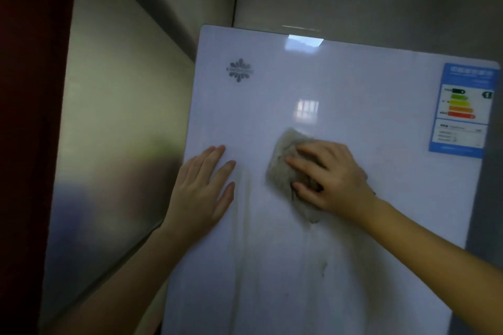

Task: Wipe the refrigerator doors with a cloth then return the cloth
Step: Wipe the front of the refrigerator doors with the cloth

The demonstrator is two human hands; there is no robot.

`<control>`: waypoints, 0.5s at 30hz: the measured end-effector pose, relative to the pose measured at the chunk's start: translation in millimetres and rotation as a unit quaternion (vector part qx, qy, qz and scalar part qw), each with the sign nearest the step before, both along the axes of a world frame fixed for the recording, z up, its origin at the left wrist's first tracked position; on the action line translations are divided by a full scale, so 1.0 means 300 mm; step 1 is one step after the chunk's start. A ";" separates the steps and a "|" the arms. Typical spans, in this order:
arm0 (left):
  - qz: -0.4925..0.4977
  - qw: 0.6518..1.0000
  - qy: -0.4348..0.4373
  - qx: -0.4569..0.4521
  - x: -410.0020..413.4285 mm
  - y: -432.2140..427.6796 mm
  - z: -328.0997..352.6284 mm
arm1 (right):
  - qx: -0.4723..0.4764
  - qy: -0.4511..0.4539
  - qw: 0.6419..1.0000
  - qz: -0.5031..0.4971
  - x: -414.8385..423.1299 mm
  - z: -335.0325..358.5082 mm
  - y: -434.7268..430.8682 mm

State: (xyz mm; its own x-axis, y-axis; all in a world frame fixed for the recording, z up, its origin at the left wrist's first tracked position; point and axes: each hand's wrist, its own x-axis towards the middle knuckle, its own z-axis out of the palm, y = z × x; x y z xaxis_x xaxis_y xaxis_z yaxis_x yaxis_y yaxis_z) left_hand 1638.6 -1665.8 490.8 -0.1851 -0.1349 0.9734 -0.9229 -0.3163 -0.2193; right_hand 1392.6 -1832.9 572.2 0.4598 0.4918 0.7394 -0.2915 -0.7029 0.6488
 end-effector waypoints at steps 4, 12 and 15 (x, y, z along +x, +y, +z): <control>-0.003 1.000 -0.003 0.007 0.004 0.012 0.004 | -0.038 0.033 0.999 -0.005 -0.026 -0.004 -0.015; -0.011 1.000 0.004 0.016 0.014 0.009 -0.005 | 0.087 -0.082 0.993 0.019 0.074 0.015 0.053; -0.010 1.000 0.011 0.019 0.013 0.010 -0.007 | 0.003 0.036 0.999 0.026 0.145 -0.045 0.084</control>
